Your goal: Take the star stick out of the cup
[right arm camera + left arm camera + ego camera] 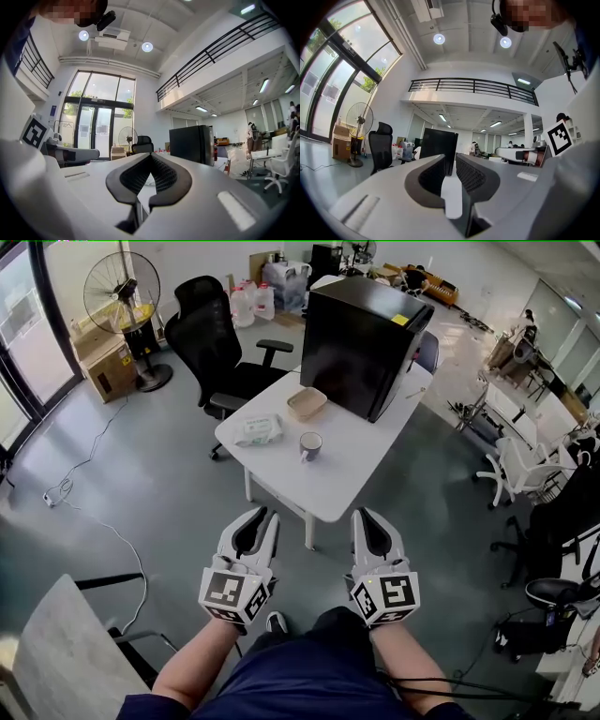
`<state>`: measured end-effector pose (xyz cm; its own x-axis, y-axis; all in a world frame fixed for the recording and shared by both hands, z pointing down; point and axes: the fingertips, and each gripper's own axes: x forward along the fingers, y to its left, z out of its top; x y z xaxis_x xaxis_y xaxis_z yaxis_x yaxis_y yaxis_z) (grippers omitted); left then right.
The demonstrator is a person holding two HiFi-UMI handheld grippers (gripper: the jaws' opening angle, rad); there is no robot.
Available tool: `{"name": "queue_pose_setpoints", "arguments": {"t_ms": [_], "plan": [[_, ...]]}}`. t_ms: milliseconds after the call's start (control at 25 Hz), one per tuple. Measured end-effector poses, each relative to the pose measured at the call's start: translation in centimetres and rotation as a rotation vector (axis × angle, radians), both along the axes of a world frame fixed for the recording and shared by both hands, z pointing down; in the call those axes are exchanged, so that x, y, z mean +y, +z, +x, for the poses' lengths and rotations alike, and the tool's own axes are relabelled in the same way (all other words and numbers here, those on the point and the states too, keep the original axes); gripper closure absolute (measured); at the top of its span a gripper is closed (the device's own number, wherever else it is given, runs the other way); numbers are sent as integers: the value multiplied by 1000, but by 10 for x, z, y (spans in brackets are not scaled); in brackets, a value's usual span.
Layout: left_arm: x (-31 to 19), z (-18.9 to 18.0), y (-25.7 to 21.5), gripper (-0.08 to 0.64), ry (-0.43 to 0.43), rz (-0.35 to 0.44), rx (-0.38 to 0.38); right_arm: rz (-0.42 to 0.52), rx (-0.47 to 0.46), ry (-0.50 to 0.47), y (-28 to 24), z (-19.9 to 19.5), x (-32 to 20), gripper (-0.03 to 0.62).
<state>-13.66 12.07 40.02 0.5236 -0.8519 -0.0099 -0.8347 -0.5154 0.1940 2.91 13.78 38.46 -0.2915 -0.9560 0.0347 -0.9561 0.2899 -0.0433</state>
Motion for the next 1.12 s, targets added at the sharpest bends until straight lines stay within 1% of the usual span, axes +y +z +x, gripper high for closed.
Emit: {"name": "queue_pose_setpoints", "arguments": {"t_ms": [120, 240, 360, 520, 840, 1120], "plan": [[-5, -2, 4, 488, 9, -7, 6, -11, 8, 5, 5, -2, -4, 585], [-16, 1, 8, 488, 8, -10, 7, -19, -4, 2, 10, -1, -14, 586], [-27, 7, 11, 488, 1, -15, 0, -23, -14, -14, 14, 2, -27, 586], [-52, 23, 10, 488, -11, -14, -24, -27, -39, -32, 18, 17, -54, 585], [-110, 63, 9, 488, -68, -21, -62, -51, -87, -97, 28, 56, -114, 585], [-135, 77, 8, 488, -142, -38, -98, -72, -141, -153, 35, 77, -146, 586]]}}
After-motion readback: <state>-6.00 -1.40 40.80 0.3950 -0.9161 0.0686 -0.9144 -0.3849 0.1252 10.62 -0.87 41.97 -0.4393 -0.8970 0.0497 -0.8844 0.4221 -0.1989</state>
